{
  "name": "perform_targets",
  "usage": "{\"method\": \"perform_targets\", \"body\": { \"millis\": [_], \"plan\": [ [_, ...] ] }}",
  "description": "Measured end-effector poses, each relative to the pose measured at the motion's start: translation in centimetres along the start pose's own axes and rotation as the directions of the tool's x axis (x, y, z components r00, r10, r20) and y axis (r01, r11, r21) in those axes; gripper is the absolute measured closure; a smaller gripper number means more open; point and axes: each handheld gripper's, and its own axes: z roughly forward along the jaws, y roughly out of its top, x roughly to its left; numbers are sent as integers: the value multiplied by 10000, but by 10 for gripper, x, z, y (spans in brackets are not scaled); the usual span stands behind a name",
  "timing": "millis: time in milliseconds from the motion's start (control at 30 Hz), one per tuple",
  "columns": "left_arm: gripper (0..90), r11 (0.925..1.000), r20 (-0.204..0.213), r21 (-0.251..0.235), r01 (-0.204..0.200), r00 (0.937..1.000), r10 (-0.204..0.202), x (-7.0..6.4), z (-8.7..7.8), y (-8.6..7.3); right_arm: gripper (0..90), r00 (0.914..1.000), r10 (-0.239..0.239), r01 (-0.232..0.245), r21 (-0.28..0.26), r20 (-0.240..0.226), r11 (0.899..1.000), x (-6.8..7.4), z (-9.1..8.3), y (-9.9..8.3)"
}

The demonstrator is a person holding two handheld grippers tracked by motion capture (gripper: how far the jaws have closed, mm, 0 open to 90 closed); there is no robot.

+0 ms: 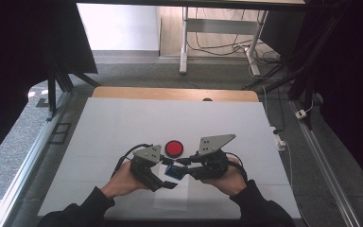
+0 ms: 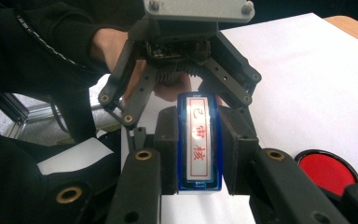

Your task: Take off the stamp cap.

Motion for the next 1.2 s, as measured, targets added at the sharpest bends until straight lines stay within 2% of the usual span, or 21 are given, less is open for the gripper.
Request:
{"method": "perform_targets", "body": {
  "millis": [33,133,167,233,333,833,1033,1100,1200],
  "plan": [
    [244,10000,112,11,-94,9999,94,1,-1,0,717,10000,0,0,0,0,10000,0,0,0],
    [359,9998,245,-105,-162,9996,165,1,-3,-1,717,9999,-34,34,0,-126,10000,0,0,0],
    [359,9997,286,-152,-205,9994,209,1,-4,-1,717,9999,-34,34,0,-126,10000,0,0,0],
    [430,9995,447,-166,-280,9986,287,1,-5,-1,717,9996,-95,96,32,-255,9999,1,1,0],
    [478,9992,526,-176,-365,9979,373,0,-5,-2,717,9993,-176,178,36,-341,9998,2,1,0],
    [648,9978,851,-561,-358,9955,405,2,-8,-4,717,9994,-185,181,-164,-294,9997,1,-1,0],
    [677,9972,1120,-690,-295,9930,371,3,-9,-4,717,9987,-255,245,-223,-451,9995,1,-2,0],
    [681,9968,1285,-792,-126,9915,227,2,-10,-5,717,9985,-291,280,-238,-470,9993,1,-3,0],
    [684,9964,1293,-840,-111,9914,219,2,-10,-4,717,9979,-320,303,-323,-558,9990,1,-4,1]
  ]
}}
